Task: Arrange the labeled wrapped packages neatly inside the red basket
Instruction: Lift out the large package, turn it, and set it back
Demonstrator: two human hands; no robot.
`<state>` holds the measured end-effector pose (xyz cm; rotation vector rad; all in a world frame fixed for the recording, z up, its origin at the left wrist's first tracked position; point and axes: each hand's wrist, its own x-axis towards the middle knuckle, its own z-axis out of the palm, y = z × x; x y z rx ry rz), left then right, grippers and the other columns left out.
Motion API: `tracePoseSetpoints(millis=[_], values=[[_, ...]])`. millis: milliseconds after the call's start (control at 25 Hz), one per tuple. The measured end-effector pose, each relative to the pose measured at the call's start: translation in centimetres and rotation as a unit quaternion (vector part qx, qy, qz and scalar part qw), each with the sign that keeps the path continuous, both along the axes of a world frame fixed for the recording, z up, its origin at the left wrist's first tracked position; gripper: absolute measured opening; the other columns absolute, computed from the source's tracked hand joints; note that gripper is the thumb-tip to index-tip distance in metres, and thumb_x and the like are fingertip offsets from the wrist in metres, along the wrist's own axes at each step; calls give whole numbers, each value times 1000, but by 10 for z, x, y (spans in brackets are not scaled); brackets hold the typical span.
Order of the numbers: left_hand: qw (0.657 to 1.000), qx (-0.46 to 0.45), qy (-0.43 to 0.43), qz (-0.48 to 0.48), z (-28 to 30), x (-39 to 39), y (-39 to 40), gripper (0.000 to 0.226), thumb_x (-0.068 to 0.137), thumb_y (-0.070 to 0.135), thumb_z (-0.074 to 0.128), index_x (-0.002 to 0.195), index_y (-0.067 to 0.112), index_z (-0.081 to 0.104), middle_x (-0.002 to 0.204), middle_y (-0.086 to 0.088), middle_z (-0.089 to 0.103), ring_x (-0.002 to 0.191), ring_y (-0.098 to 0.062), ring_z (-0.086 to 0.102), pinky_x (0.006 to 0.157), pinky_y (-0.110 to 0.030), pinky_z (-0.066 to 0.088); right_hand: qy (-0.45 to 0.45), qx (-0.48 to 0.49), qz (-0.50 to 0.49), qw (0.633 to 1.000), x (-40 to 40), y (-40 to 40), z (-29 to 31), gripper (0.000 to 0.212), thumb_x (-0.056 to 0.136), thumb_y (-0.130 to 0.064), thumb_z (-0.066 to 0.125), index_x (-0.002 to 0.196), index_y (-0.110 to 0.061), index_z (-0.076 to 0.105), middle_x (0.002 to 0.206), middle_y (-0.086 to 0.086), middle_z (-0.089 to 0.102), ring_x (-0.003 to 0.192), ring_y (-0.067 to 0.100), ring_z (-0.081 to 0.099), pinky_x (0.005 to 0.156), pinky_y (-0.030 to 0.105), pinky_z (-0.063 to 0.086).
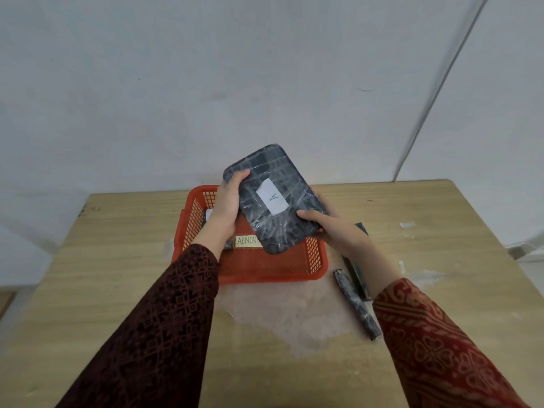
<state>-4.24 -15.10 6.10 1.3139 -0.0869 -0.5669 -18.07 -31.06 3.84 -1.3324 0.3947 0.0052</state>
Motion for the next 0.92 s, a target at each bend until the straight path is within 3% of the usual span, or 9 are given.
tracePoseSetpoints(millis=[80,160,240,360,480,600,720,800,920], values=[[997,41,-42,-41,8,7,4,18,85,33,61,92,18,68,75,2,76,67,-15,72,52,-22,53,10,-17,51,999,3,-2,6,46,76,-29,71,118,-35,52,125,7,62,109,23,65,87,35,55],[987,89,-85,-107,13,7,4,17,85,35,62,91,20,68,75,2,76,68,-15,72,53,-22,53,18,-57,46,997,8,5,11,57,80,-41,68,130,-32,42,123,6,63,106,22,67,90,37,54],[978,111,-109,-140,13,4,2,23,83,39,65,98,21,66,83,3,76,76,-16,73,60,-25,54,2,-136,-1,991,13,16,12,70,82,-53,63,140,-35,27,126,2,60,106,20,66,94,41,52],[990,63,-81,-97,4,-1,1,39,83,39,67,115,17,57,101,-4,72,83,-15,73,63,-26,56,-35,-217,-90,971,19,28,7,69,81,-59,58,138,-36,28,129,1,57,113,22,60,99,48,48],[994,52,-39,-92,-11,-6,7,39,88,41,60,116,15,55,108,-6,67,83,-17,71,62,-30,56,-36,-142,-194,970,26,32,3,64,85,-55,55,138,-31,29,131,4,56,114,24,59,100,52,47],[994,12,-1,-107,-30,-12,10,35,89,33,59,115,10,58,110,-8,67,92,-20,68,72,-35,57,-21,-95,-274,957,37,35,-3,67,89,-52,53,143,-26,23,138,7,51,121,23,54,103,45,45],[996,-30,29,-73,-41,-9,13,26,86,27,64,111,18,61,106,-3,72,95,-21,70,77,-40,57,5,-70,-288,955,43,34,-12,61,87,-44,60,136,-20,31,131,6,54,110,17,58,87,30,50],[997,-18,34,-66,-47,-2,17,19,87,28,63,105,22,65,100,0,75,94,-21,71,77,-40,58,-4,-93,-282,955,39,25,-17,66,83,-34,68,134,-20,29,119,1,56,102,12,58,79,25,49],[997,23,47,-54,-56,11,22,26,86,34,66,107,20,64,94,1,75,87,-19,71,65,-30,57,31,-190,-226,955,34,8,-28,67,79,-34,72,133,-16,36,110,-2,59,102,18,61,83,34,53]])
